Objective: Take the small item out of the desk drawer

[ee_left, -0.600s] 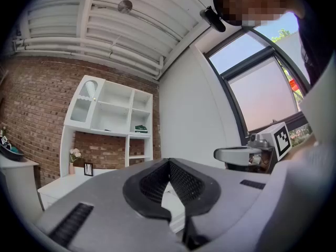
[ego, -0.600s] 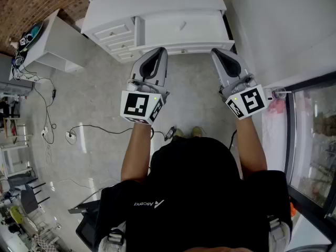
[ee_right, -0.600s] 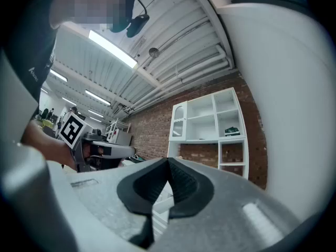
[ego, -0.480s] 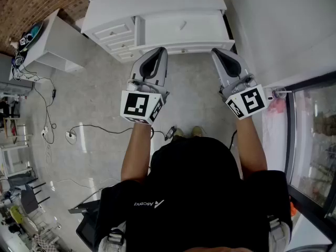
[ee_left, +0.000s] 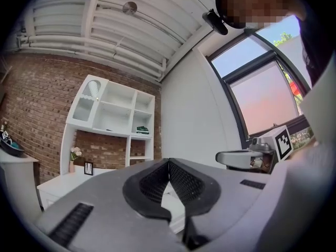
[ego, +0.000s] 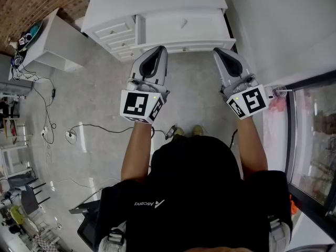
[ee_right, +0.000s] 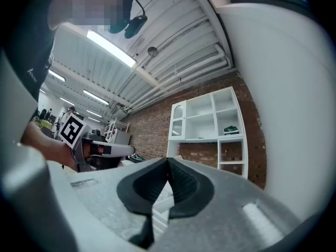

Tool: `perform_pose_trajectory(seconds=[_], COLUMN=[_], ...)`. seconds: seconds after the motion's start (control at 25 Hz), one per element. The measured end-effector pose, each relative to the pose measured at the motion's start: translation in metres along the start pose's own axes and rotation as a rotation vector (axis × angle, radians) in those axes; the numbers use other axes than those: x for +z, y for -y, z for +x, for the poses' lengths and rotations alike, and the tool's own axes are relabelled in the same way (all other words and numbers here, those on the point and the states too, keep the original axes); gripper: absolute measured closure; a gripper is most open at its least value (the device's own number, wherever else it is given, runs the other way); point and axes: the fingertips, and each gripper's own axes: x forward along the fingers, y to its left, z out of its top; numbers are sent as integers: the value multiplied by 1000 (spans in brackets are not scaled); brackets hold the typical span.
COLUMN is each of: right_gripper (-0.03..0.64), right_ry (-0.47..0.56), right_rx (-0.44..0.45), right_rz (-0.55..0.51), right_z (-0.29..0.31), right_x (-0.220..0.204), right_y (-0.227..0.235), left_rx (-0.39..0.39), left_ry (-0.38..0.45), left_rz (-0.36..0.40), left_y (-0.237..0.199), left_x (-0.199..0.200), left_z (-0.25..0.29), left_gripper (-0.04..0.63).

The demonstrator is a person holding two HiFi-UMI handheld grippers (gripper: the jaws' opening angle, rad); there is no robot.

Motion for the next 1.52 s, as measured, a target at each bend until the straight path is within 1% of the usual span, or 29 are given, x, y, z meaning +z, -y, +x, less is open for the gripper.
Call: perform_pose_trajectory(seconds=[0.2, 0.36, 0.6, 0.68, 0.88, 1.08, 1.2, 1.36, 1.52], right_gripper=[617, 617, 617, 617, 617, 617, 617, 617, 617], right_ry=[-2, -2, -16, -23, -44, -57, -52, -51, -58], right_rx=[2, 1, -12, -21, -36, -68, -69, -57, -39], right_rz=[-4, -12, -24, -28, -50, -55, -59, -70, -68], right_z=[7, 17, 36, 41, 54, 63, 73, 96, 127], right_x=[-1, 0, -4, -5, -10, -21, -29, -42, -64], right_y=[-6, -14, -22, -25, -20, 5, 25, 61, 111], left_rx=[27, 36, 26, 16, 1, -16, -18, -17, -5], left_ry=[-18, -44, -67, -75, -85, -123, -150, -191, -241], left_rz=[5, 8, 9, 7, 6, 8, 14, 18, 20], left_y=[-14, -29, -55, -62, -81, -91, -98, -110, -127], left_x=[-3, -6, -9, -12, -18, -38, -53, -74, -101], left_z=[-1, -2, 1, 2, 15, 36, 57, 99, 151], left_gripper=[587, 501, 432, 419, 417, 417, 417, 417, 417])
